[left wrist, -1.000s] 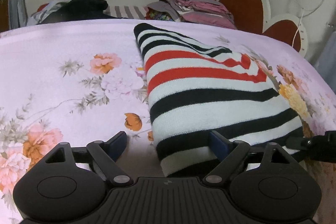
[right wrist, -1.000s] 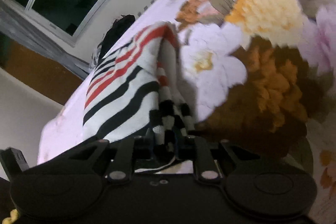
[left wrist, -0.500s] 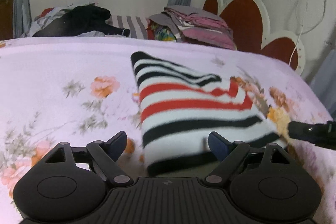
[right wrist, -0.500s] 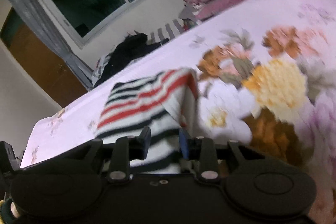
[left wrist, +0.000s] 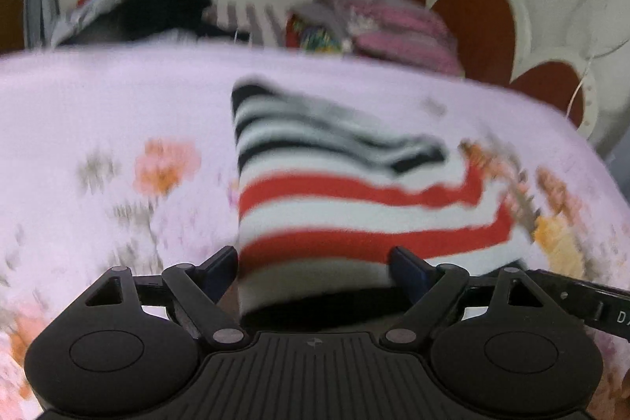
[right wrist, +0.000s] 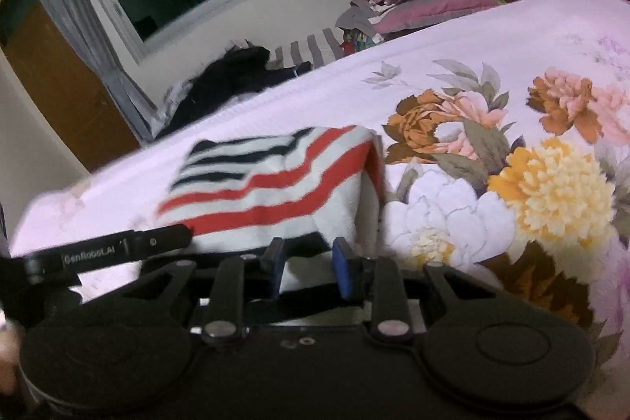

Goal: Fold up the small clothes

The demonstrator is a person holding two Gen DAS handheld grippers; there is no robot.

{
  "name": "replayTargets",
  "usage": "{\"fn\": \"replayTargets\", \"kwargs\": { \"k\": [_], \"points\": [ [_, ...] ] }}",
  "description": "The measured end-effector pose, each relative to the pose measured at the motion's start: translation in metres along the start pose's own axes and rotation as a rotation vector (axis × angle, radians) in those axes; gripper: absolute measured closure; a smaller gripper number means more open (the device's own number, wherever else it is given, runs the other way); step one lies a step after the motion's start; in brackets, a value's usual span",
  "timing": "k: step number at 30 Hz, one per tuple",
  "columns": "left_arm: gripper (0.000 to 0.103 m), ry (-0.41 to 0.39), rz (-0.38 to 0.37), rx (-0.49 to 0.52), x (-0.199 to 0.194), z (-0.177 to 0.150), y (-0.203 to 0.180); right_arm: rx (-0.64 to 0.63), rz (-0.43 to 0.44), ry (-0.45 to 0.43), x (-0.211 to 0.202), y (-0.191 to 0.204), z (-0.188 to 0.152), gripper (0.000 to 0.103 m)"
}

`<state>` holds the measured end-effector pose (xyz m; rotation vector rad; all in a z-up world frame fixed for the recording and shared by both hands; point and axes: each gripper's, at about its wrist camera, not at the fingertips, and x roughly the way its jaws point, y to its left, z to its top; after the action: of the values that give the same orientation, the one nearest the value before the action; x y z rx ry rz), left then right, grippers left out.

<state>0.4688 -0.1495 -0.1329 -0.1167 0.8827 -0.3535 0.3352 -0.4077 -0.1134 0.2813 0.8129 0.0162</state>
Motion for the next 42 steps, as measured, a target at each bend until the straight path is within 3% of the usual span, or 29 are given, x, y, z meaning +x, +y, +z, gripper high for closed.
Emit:
{"fn": "replayTargets", "kwargs": {
  "k": [4,7,10,18,25,27,30,36,42],
  "points": [
    [0.018,0.018,-0.041,-0.084,0.004,-0.002,0.01,0.034,0.011,0.037,0.006,-0.013,-0.004,0.075],
    [0.018,-0.027,-0.018,-0.045,-0.004,0.005,0.004,0.02,0.022,-0.009,-0.005,-0.01,0.008,0.075],
    [0.018,-0.038,-0.026,-0.089,-0.002,0.021,0.009,0.016,0.037,-0.055,-0.005,-0.005,0.029,0.075],
    [0.018,-0.034,0.027,-0.131,0.027,0.038,0.019,-0.038,0.031,-0.069,0.041,0.025,0.069,0.073],
    [0.018,-0.023,0.025,-0.133,0.044,0.031,0.022,-0.111,-0.099,-0.049,0.083,0.021,0.06,0.077],
    [0.01,-0.025,0.036,-0.139,0.048,0.031,0.023,-0.075,-0.088,-0.053,0.085,0.011,0.058,0.077],
    [0.008,-0.025,0.036,-0.144,0.052,0.03,0.026,-0.067,-0.093,-0.062,0.088,0.006,0.055,0.078],
    [0.008,-0.044,0.08,-0.091,0.037,0.032,0.014,-0.042,-0.067,-0.054,0.079,0.006,0.058,0.076],
    [0.009,-0.067,0.09,-0.06,0.011,0.027,0.009,-0.041,-0.029,-0.1,0.042,0.012,0.052,0.07]
  ]
}}
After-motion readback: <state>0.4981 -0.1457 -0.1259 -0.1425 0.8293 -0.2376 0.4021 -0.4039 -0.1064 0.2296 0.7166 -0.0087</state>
